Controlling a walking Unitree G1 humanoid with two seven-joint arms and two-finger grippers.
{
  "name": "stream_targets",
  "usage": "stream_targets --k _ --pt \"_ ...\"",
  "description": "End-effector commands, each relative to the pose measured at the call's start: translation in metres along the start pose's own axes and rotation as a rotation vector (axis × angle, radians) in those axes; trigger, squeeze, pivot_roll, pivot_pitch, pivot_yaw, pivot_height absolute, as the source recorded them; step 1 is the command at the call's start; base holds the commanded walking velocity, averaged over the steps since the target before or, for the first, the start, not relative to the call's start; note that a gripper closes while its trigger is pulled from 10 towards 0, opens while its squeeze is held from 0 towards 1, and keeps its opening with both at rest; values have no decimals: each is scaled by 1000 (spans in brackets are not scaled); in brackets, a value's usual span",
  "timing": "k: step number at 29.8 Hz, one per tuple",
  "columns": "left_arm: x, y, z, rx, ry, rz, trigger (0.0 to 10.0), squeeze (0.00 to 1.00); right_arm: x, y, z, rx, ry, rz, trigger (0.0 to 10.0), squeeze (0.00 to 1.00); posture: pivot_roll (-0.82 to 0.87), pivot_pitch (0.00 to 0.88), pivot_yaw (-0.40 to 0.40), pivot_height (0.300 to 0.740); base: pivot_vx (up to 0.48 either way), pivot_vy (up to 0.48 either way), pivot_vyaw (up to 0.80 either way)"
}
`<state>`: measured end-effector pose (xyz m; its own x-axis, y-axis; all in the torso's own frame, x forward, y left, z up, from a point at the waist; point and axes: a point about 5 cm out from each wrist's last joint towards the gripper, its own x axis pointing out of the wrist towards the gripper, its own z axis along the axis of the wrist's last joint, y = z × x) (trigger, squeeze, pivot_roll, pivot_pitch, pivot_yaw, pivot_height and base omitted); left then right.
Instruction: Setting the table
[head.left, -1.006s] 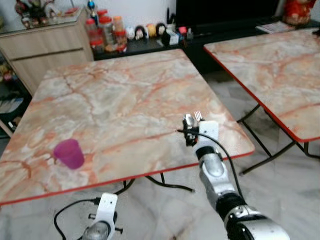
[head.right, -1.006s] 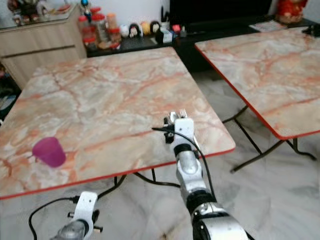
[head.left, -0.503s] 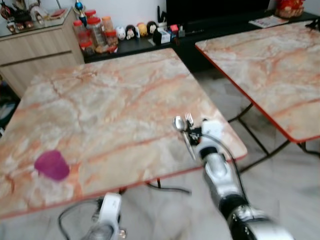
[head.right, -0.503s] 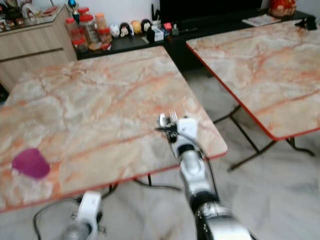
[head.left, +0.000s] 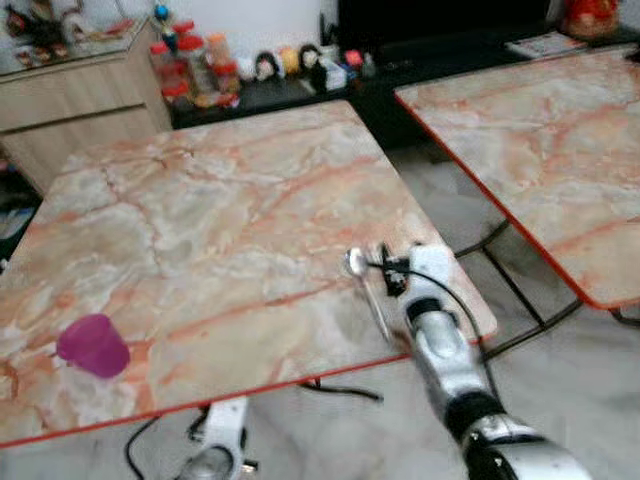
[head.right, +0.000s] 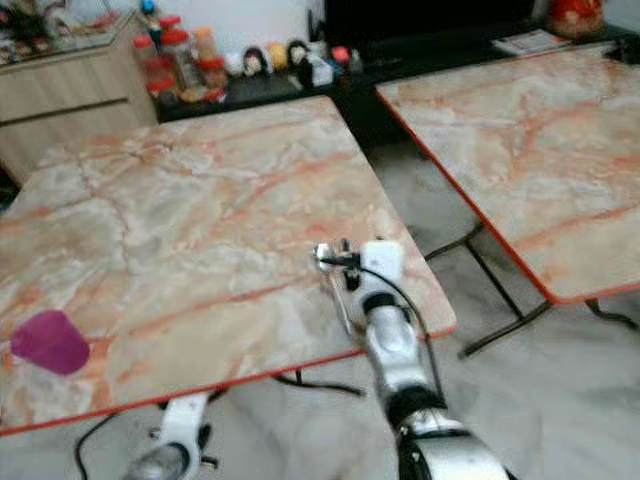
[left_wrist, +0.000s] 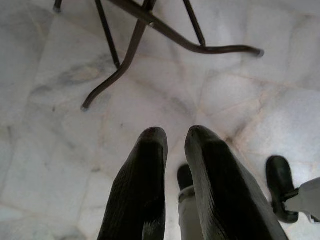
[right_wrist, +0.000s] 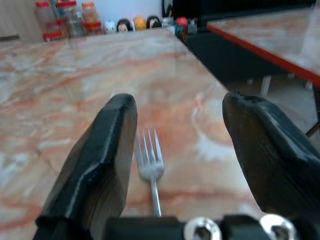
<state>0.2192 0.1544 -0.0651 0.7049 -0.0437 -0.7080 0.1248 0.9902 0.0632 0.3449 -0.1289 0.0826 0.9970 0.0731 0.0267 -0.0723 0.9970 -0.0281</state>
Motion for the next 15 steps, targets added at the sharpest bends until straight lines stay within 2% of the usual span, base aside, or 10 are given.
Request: stream_targets --k 1,7,8,9,14,15 --pt "-1 12 -1 7 6 28 10000 0 1 15 1 15 3 42 10000 0 -53 0 78 740 0 0 0" --pt "-1 12 -2 1 3 27 10000 0 -2 17 -4 18 24 68 10000 0 -49 0 75 740 0 0 0" --pt "-1 11 -2 1 4 27 10000 0 -2 18 -5 20 28 71 10000 376 -49 0 75 740 0 0 0" --pt "-1 11 -2 1 5 27 10000 0 -3 18 -6 22 31 74 10000 1000 -50 0 76 740 0 0 0" --pt "-1 11 -3 2 7 25 10000 0 -4 18 -10 19 63 79 10000 1000 -51 0 77 740 0 0 0" --pt "-1 11 -3 3 8 25 10000 0 -4 17 -11 44 76 70 10000 1000 -51 0 77 740 0 0 0"
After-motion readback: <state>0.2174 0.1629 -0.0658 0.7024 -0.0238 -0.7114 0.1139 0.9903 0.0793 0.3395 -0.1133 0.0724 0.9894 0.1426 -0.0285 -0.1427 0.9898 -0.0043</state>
